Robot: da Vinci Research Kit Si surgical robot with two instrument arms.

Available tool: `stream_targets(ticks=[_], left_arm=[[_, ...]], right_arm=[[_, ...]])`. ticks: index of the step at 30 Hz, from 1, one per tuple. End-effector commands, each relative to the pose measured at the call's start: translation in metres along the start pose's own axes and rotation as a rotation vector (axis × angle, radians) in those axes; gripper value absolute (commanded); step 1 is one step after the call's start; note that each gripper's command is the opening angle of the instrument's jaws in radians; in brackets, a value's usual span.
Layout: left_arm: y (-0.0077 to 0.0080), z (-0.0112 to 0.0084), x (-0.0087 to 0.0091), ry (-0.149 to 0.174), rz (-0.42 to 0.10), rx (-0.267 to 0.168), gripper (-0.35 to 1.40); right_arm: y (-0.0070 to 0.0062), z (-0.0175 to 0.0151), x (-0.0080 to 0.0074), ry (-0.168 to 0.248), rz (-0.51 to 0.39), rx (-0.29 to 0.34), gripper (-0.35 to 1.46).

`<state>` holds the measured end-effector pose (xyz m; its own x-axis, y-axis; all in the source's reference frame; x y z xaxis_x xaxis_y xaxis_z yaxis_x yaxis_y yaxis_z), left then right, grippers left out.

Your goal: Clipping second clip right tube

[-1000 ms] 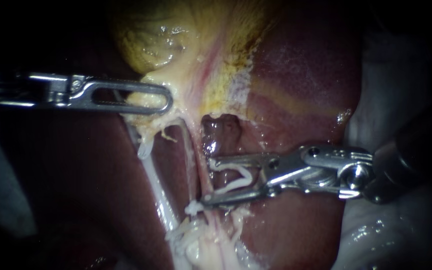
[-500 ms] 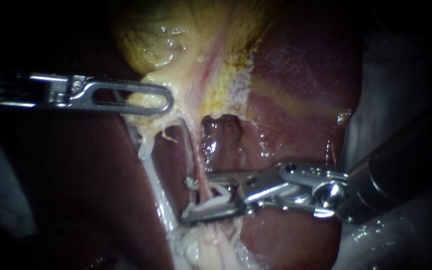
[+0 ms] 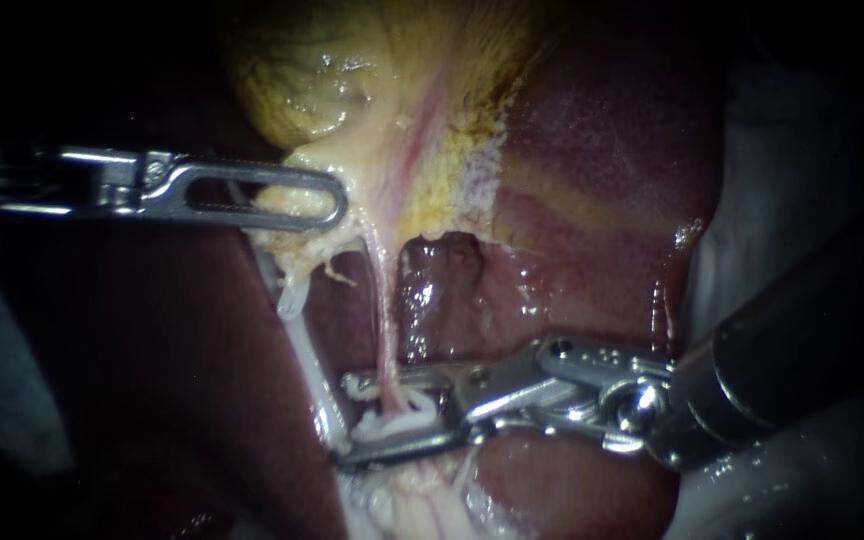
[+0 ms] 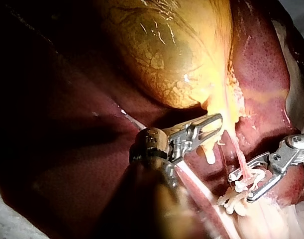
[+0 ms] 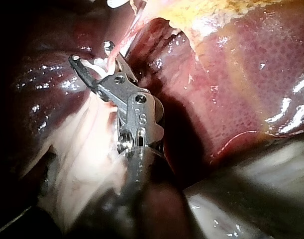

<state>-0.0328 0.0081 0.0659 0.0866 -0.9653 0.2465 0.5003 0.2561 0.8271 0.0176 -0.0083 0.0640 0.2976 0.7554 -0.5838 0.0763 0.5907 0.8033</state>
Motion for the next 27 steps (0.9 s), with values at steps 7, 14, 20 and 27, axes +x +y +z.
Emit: stream_targets(ticks=[7,14,20,27], left_arm=[[0.0000,0.0001,0.0000,0.000,0.000,0.000,-0.35],[0.0000,0.0002,0.0000,0.000,0.000,-0.001,-0.35],[0.0001,0.0002,-0.0001,0.000,0.000,0.000,-0.35],[0.0001,0.0002,-0.0001,0.000,0.000,0.000,-0.35]], right_arm=[[-0.0001,-0.0007,-0.0001,0.010,0.046,-0.022,-0.35],[0.0001,-0.0013,-0.0003,0.012,0.069,-0.016,-0.35],[-0.0002,-0.0012,-0.0004,0.004,0.069,0.002,-0.35],[-0.0001,-0.0013,-0.0005,0.002,0.068,0.005,-0.35]])
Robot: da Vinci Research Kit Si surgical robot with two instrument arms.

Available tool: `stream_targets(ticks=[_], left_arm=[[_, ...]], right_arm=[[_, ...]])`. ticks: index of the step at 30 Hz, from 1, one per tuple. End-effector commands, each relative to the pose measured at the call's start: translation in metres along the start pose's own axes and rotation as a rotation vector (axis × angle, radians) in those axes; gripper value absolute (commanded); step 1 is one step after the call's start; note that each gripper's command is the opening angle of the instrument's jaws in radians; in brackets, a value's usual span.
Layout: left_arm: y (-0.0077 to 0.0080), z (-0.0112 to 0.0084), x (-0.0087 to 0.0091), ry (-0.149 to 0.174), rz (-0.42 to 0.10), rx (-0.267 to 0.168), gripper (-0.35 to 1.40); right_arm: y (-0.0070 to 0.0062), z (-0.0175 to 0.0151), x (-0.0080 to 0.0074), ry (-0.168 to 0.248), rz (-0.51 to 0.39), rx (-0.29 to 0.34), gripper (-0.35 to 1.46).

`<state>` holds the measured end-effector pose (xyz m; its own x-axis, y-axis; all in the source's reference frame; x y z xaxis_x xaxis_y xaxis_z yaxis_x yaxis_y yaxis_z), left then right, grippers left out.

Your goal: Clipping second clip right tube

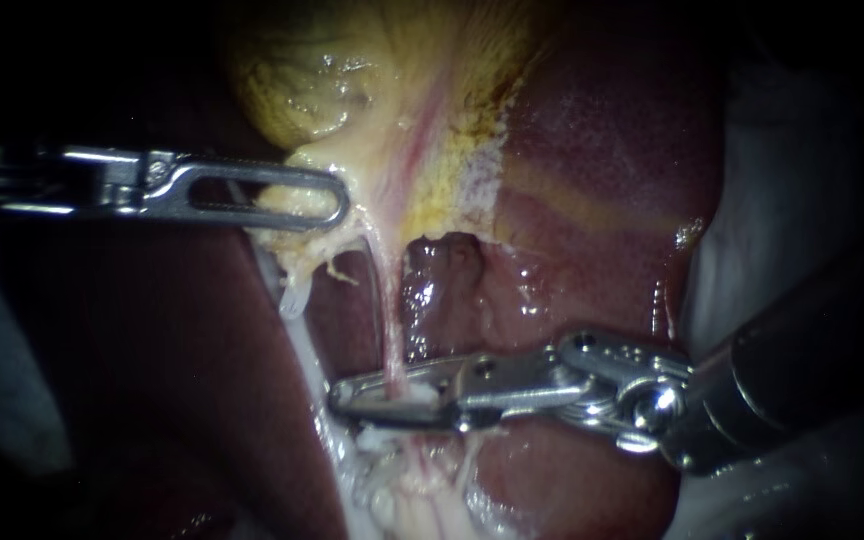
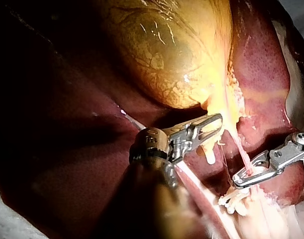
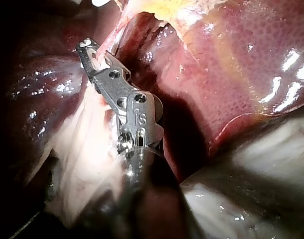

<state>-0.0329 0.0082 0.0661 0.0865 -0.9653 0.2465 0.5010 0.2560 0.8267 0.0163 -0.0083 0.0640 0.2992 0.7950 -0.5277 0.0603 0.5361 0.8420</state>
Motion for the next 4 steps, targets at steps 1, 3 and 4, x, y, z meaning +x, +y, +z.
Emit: stream_targets(ticks=[1,3,4], left_arm=[[0.0000,0.0000,0.0000,0.000,0.000,0.001,-0.35],[0.0000,0.0000,0.0000,0.000,0.000,0.001,-0.35],[0.0000,0.0000,0.0000,0.000,0.000,0.001,-0.35]], right_arm=[[0.0001,-0.0001,-0.0001,-0.001,0.000,0.000,-0.35],[0.0001,-0.0001,-0.0001,-0.001,0.000,0.001,-0.35],[0.0001,-0.0001,-0.0001,-0.001,0.000,0.001,-0.35]])
